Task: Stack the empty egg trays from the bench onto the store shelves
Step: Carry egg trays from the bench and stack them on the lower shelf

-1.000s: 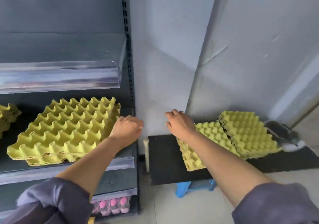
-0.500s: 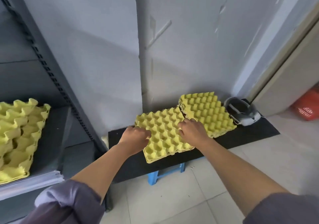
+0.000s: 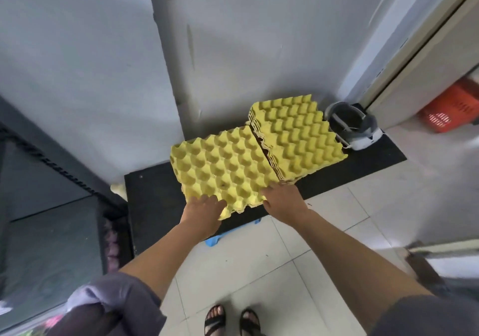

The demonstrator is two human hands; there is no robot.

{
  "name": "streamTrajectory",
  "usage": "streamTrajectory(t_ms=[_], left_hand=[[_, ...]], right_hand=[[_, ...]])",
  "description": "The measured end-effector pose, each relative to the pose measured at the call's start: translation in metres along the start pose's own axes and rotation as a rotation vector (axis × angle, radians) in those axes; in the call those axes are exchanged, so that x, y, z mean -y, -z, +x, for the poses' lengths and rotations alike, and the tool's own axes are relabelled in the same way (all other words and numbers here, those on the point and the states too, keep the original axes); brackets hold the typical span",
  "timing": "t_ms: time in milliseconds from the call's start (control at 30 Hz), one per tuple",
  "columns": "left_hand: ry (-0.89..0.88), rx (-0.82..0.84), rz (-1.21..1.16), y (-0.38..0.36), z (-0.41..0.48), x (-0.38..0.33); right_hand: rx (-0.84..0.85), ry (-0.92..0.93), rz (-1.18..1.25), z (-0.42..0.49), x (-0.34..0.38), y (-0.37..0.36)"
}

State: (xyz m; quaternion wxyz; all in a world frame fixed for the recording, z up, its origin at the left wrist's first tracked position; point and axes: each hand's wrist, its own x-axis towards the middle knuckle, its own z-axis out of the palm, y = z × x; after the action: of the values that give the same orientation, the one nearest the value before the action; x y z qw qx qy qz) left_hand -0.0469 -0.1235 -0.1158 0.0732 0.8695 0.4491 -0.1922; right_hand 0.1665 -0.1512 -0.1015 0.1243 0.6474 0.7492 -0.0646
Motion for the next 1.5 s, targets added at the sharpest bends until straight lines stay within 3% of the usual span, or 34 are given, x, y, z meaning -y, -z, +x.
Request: streamTrajectory(t_ms=[233, 433, 700, 933, 1033, 1167, 1333, 1367, 1433, 1500], left_hand=[[0.128, -0.014, 0.064, -0.057, 0.018, 0.001], [0.153, -0.097, 0.082, -0.091, 0.028, 0.01], [-0.018, -0.458, -0.127, -0.119, 0.03, 0.025], [-0.036, -0.557, -0.243, -0.118, 0.025, 0.028], [-0.05, -0.518, -0.304, -0.124, 0.021, 0.033], [0.14, -0.457, -0.69, -0.127, 0.014, 0.032], [0.481, -0.704, -0.907, -0.12, 0.016, 0.02], [0.564, -0.662, -0.995, -0.119, 0.018, 0.023], [0.684, -0.422, -1.177, -0.12, 0.02, 0.029], [0.701, -0.175, -1.307, -0.121, 0.019, 0.03]], right_hand=[[0.024, 0.067, 0.056, 0.025, 0.01, -0.049], [-0.051, 0.15, 0.056, 0.046, 0.026, -0.089], [-0.131, 0.241, 0.015, 0.058, 0.047, -0.107], [-0.247, 0.273, -0.015, 0.071, 0.066, -0.103], [-0.254, 0.246, 0.022, 0.075, 0.069, -0.106], [-0.262, 0.264, 0.033, 0.078, 0.071, -0.111], [-0.361, 0.25, -0.066, 0.073, 0.069, -0.116], [-0.375, 0.273, -0.094, 0.073, 0.069, -0.115], [-0.393, 0.324, -0.133, 0.073, 0.071, -0.114], [-0.413, 0.361, -0.145, 0.076, 0.074, -0.117]])
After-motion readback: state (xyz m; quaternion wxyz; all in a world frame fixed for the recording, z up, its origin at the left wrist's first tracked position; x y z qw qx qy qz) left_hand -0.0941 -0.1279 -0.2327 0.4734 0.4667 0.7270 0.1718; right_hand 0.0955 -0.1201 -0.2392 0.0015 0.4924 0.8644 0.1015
